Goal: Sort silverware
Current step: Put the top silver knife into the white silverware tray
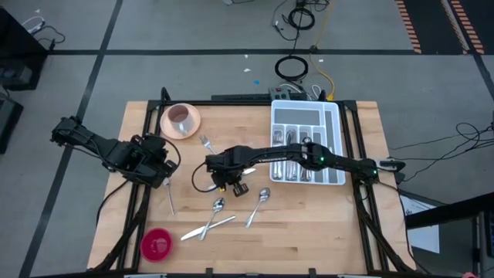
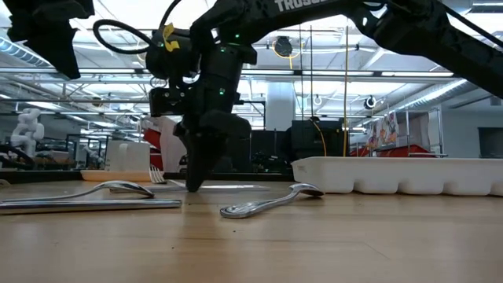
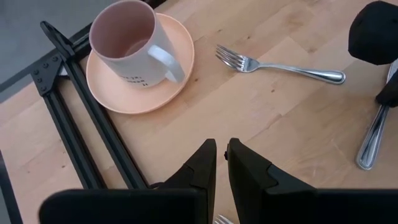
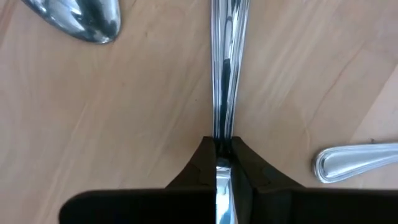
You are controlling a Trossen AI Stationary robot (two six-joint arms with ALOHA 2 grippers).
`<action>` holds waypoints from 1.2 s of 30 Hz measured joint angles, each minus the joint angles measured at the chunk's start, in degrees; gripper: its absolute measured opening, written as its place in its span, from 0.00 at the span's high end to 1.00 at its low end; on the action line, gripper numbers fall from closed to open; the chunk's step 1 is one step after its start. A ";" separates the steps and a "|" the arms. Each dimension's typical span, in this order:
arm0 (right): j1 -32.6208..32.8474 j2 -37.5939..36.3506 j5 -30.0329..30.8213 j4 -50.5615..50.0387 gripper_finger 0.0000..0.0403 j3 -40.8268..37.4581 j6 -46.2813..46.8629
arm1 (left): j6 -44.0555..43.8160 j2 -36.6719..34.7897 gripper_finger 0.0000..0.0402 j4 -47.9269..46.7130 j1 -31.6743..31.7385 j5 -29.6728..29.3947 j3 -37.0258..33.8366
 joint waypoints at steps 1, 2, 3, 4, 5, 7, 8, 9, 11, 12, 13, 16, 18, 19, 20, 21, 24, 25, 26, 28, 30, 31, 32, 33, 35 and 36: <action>-0.03 -0.32 0.00 -0.24 1.00 -0.04 0.34 | 0.00 0.00 0.88 0.00 0.00 -0.04 0.00; -0.06 -0.55 0.08 -0.41 1.00 -0.08 0.76 | 0.02 0.00 0.88 0.00 0.00 -0.06 0.00; -0.10 -0.84 0.25 -0.95 1.00 -0.10 0.95 | 0.08 0.00 0.88 0.00 0.00 -0.06 0.00; -0.11 -1.14 0.38 -1.29 1.00 -0.13 1.00 | 0.12 -0.02 0.88 0.00 0.00 -0.09 0.00; -0.10 -1.39 0.69 -1.30 1.00 -0.13 0.98 | 0.13 -0.02 0.88 0.00 0.00 -0.11 0.00; 0.01 -2.04 2.10 -1.51 1.00 -0.09 0.97 | 0.13 0.00 0.88 0.00 0.00 -0.13 0.00; 0.02 -2.29 2.22 -1.78 1.00 -0.07 0.93 | 0.13 -0.02 0.88 -0.02 0.00 -0.13 0.00; 0.06 -2.58 2.59 -1.88 1.00 -0.07 0.93 | 0.13 0.00 0.88 -0.02 0.00 -0.17 0.00; 0.09 -2.85 2.99 -2.00 1.00 0.02 0.54 | 0.14 0.00 0.88 -0.04 0.00 -0.42 0.00; 0.09 -3.17 2.97 -2.26 1.00 0.02 0.40 | 0.13 -0.02 0.88 -0.04 0.01 -0.53 0.00; 0.11 -3.45 3.03 -2.83 1.00 0.02 0.14 | 0.15 0.00 0.88 -0.04 0.00 -0.65 0.00; 0.13 -4.50 4.20 -4.05 1.00 0.04 -0.93 | 0.15 -0.01 0.88 -0.24 0.00 -0.79 0.00; 0.11 -5.29 5.25 -5.72 1.00 0.11 -1.55 | 0.13 -0.02 0.88 -0.26 0.02 -0.79 0.00; 0.11 -5.73 5.83 -6.43 1.00 0.11 -1.95 | 0.15 -0.01 0.88 -0.27 0.01 -0.80 0.00; 0.11 -6.22 6.24 -7.04 1.00 0.13 -2.43 | 0.14 0.00 0.88 -0.27 0.00 -0.79 0.00; 0.09 -6.98 6.60 -7.91 1.00 0.13 -2.66 | 0.13 -0.02 0.88 -0.28 0.01 -0.79 0.00; 0.07 -9.25 7.30 -11.10 1.00 0.13 -3.88 | 0.14 0.00 0.88 -0.26 0.01 -0.79 0.00; 0.09 -9.94 7.33 -12.45 1.00 0.15 -4.12 | 0.13 -0.02 0.88 -0.30 0.02 -0.79 0.00; 0.06 -11.00 7.34 -13.86 1.00 0.15 -4.20 | 0.14 -0.02 0.88 -0.28 0.02 -0.79 0.00; 0.02 -12.50 7.46 -16.67 1.00 0.26 -4.22 | 0.15 -0.01 0.88 -0.28 0.00 -0.92 -0.02; 0.06 -14.19 8.76 -19.56 1.00 0.26 -4.17 | 0.15 -0.02 0.88 -0.28 0.00 -1.30 -0.02; 0.08 -15.23 9.88 -21.05 1.00 0.25 -4.18 | 0.15 -0.02 0.88 -0.28 0.01 -1.46 -0.02; 0.08 -16.15 10.41 -22.48 1.00 0.24 -4.18 | 0.15 -0.02 0.88 -0.28 0.02 -1.59 -0.02; 0.07 -16.97 10.83 -23.78 1.00 0.26 -4.18 | 0.15 -0.02 0.88 -0.28 0.02 -1.59 -0.02; 0.04 -18.84 11.50 -26.39 1.00 0.26 -4.18 | 0.15 -0.02 0.88 -0.28 0.00 -1.62 -0.02; -0.06 -19.78 11.62 -27.40 1.00 0.26 -4.32 | 0.13 -0.02 0.88 -0.26 0.02 -1.62 -0.02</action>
